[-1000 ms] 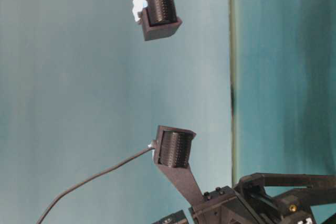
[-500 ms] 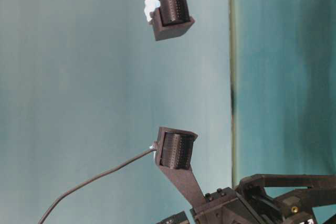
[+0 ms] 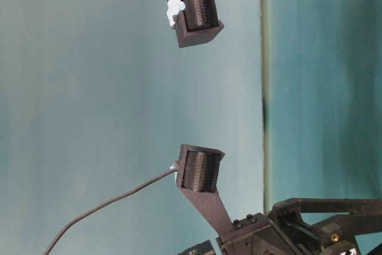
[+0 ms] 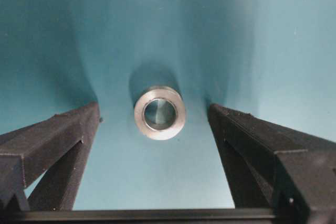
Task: Insert the washer onto the shaft with both hands.
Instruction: 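Open both grippers and center left over washer, right over shaft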
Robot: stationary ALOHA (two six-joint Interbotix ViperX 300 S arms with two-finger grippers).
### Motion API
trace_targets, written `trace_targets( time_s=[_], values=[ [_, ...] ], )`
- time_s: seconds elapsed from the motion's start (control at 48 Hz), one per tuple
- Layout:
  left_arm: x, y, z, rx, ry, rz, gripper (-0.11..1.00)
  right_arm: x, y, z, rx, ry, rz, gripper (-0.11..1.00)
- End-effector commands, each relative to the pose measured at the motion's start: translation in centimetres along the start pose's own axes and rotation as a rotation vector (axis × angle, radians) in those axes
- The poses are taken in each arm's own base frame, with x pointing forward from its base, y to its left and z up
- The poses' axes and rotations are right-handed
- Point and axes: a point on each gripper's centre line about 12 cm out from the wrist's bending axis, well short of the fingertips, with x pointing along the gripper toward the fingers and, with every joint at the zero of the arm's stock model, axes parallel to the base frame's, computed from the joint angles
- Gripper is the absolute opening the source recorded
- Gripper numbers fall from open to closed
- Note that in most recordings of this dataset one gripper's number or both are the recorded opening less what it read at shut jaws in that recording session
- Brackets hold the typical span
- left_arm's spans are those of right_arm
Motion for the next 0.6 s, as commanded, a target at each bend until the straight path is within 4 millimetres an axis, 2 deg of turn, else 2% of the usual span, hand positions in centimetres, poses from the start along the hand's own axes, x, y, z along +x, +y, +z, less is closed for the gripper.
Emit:
trace_targets(
  time_s=[0.0,0.584],
  values=[
    [-0.18,-0.08,0.48,0.001,-0.017,-0.001,0.95,-0.12,0.06,0.20,-0.005,-0.009,0.001,0.93],
    [-0.24,-0.26,0.72,0.004,-0.023,-0.004,0.95,-0.05,0.06,-0.17,0.000,-0.003,0.002,0.92]
  ],
)
